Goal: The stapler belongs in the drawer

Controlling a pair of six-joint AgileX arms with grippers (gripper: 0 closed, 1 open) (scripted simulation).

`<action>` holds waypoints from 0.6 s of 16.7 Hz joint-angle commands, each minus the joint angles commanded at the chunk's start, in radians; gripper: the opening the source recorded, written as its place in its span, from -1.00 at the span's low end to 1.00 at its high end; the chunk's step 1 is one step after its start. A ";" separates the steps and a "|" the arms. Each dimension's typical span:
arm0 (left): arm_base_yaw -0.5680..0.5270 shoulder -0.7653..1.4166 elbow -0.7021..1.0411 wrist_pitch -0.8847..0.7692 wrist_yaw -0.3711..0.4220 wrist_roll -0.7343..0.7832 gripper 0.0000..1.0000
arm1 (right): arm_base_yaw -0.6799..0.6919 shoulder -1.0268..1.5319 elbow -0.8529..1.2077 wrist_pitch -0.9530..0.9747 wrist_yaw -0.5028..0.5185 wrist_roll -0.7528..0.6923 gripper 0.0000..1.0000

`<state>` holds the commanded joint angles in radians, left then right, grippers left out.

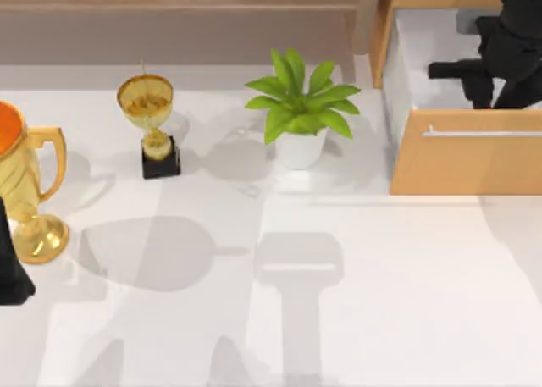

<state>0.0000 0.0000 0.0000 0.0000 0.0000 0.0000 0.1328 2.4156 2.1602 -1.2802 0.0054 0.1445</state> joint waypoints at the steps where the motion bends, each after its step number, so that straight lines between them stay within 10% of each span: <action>1: 0.000 0.000 0.000 0.000 0.000 0.000 1.00 | -0.001 0.016 0.005 -0.009 -0.005 -0.005 -1.00; 10: 0.000 0.000 0.000 0.000 0.000 0.000 1.00 | 0.001 0.023 -0.018 0.018 -0.007 -0.006 -1.00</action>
<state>0.0000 0.0000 0.0000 0.0000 0.0000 0.0000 0.1337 2.4382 2.1422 -1.2623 -0.0014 0.1387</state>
